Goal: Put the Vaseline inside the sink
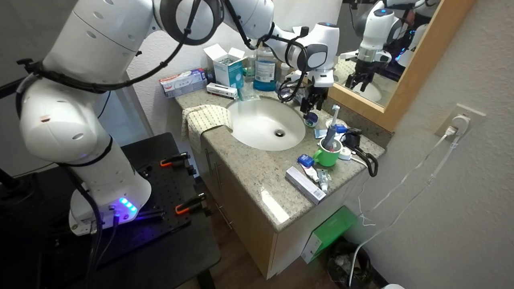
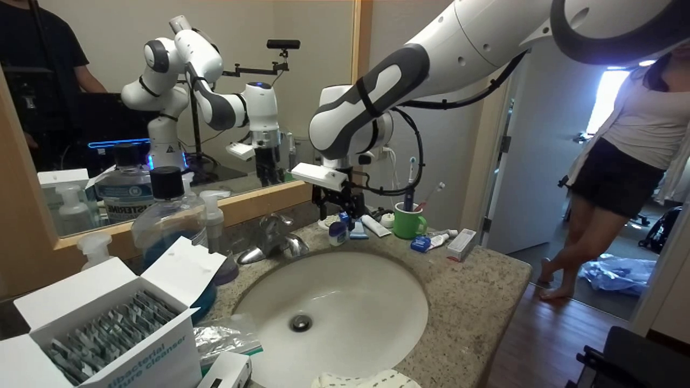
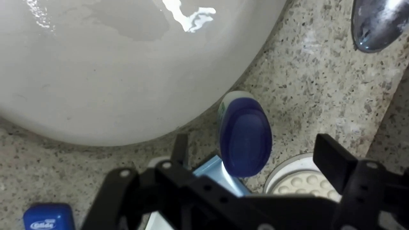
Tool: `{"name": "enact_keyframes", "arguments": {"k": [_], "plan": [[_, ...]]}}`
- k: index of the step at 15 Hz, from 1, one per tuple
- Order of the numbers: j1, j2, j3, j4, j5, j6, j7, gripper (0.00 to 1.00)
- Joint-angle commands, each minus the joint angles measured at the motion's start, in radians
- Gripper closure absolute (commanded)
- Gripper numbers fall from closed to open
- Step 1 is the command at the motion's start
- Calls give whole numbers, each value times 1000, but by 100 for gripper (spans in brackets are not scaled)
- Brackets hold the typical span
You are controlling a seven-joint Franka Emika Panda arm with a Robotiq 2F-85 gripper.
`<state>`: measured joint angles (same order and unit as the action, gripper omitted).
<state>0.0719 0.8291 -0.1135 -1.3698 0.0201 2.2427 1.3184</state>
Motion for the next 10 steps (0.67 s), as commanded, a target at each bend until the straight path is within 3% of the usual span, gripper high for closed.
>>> {"name": "enact_keyframes", "arguments": {"k": [1, 4, 5, 6, 10], "plan": [[-18, 53, 9, 86, 27, -73, -20, 0], [-22, 83, 9, 121, 27, -101, -18, 0], [-21, 90, 8, 128, 24, -106, -20, 25], [-19, 94, 6, 133, 22, -109, -18, 26], [-18, 100, 6, 143, 21, -111, -17, 58]]}}
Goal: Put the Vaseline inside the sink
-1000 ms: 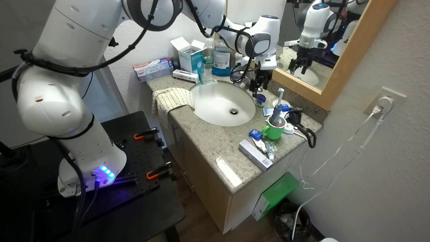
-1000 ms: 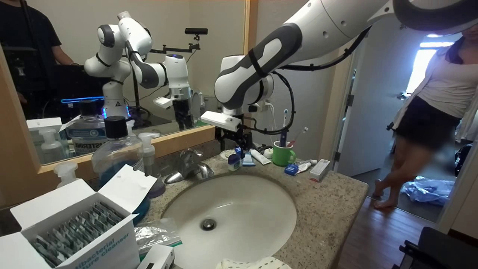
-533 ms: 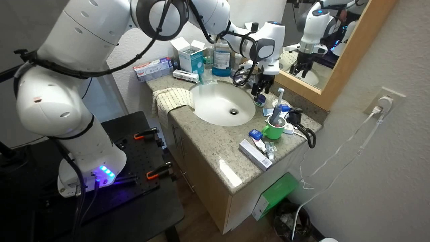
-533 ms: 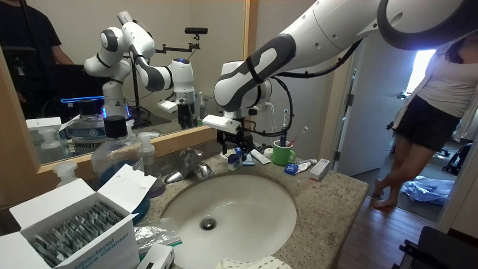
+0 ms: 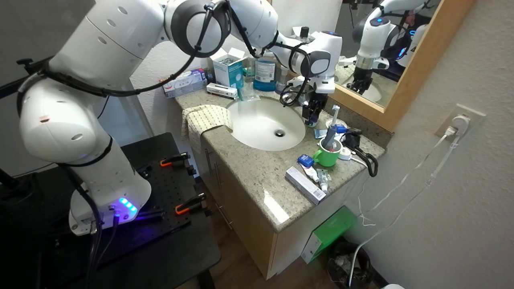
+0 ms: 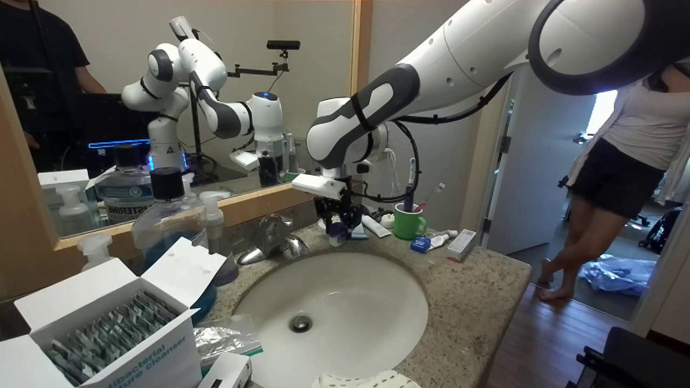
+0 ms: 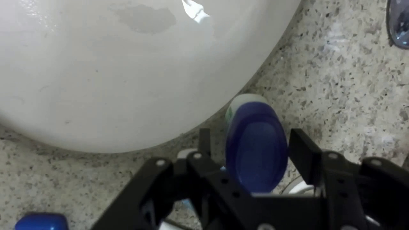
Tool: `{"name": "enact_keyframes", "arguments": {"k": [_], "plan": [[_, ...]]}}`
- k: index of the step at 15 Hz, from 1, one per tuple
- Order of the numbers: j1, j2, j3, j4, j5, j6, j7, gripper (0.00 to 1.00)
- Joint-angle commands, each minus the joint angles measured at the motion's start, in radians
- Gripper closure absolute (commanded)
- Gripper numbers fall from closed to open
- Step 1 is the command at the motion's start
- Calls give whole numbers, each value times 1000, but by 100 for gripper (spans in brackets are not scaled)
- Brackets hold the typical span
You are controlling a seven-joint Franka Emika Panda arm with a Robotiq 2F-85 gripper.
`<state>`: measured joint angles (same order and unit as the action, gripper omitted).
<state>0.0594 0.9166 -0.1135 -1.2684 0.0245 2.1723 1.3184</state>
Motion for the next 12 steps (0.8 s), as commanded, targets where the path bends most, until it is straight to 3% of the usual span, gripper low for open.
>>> {"name": "enact_keyframes", "arguments": {"k": [1, 4, 12], "plan": [[-5, 11, 6, 41, 17, -41, -18, 65], [5, -9, -3, 21, 5, -41, -9, 86], [31, -173, 8, -154, 2, -4, -32, 85]]}}
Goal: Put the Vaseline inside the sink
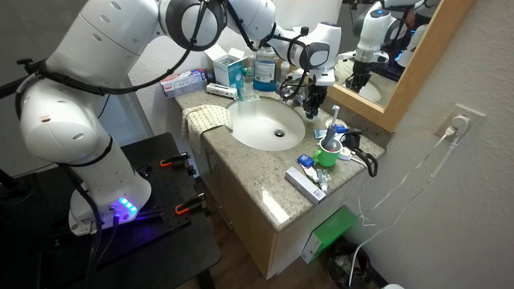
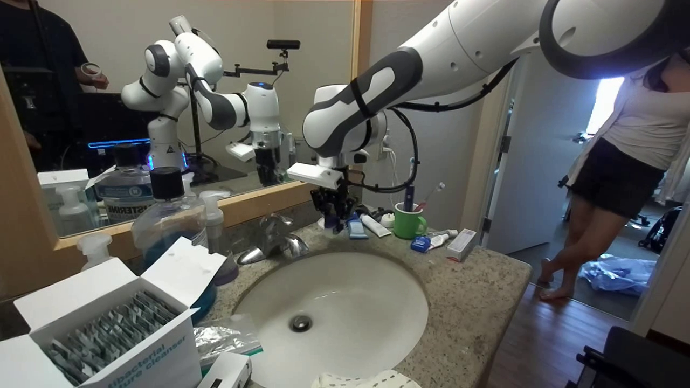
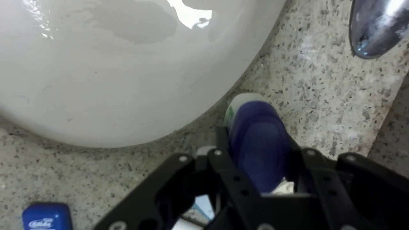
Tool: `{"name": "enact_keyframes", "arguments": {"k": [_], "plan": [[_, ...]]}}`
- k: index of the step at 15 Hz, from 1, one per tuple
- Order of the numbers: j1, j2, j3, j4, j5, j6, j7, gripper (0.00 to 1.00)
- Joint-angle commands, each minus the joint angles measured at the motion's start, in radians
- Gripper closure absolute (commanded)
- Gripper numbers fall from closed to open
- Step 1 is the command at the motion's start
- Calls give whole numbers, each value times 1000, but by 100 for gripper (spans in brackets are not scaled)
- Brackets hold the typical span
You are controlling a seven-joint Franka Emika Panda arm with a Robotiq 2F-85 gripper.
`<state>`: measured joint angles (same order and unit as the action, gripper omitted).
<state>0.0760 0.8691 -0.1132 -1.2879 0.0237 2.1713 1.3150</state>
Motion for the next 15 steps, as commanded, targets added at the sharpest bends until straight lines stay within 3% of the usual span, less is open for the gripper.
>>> {"name": "enact_keyframes", "arguments": {"k": [1, 8, 15], "plan": [[18, -161, 13, -176, 3, 6, -43, 85], [53, -348, 18, -444, -12, 41, -80, 85], [38, -391, 47, -609, 22, 118, -111, 85]]}}
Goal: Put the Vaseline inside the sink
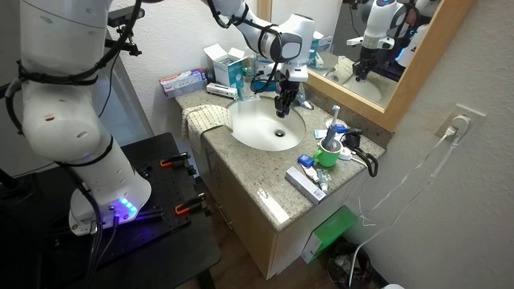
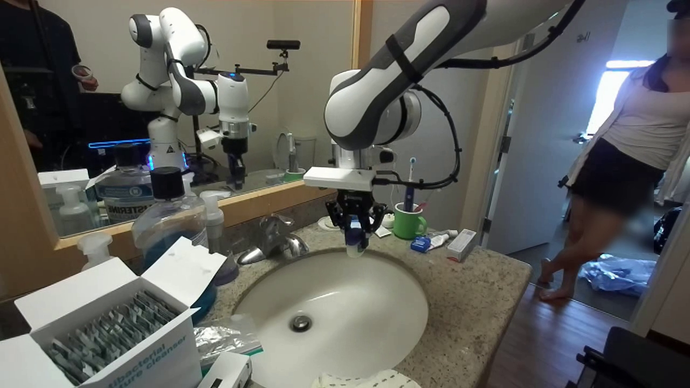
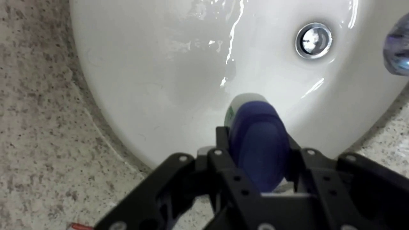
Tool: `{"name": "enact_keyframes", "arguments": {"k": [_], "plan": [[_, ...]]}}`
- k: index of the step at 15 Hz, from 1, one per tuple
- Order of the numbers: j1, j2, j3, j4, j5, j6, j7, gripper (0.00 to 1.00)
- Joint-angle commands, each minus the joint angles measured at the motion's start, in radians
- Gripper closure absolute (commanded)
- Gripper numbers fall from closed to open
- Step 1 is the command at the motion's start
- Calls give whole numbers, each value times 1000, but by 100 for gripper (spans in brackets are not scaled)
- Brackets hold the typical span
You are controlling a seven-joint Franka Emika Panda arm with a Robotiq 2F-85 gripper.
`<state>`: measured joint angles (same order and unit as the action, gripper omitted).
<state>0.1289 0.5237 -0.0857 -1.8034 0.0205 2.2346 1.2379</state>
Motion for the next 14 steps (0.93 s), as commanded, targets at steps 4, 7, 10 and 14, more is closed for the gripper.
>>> {"name": "enact_keyframes", "arguments": {"k": [4, 7, 10, 14], "plan": [[-43, -26, 40, -151, 70, 120, -95, 86], [-61, -2, 53, -172, 92, 164, -215, 86], [-61, 30, 44, -166, 87, 183, -298, 86], [-53, 90, 30, -109, 78, 149, -342, 86]]}}
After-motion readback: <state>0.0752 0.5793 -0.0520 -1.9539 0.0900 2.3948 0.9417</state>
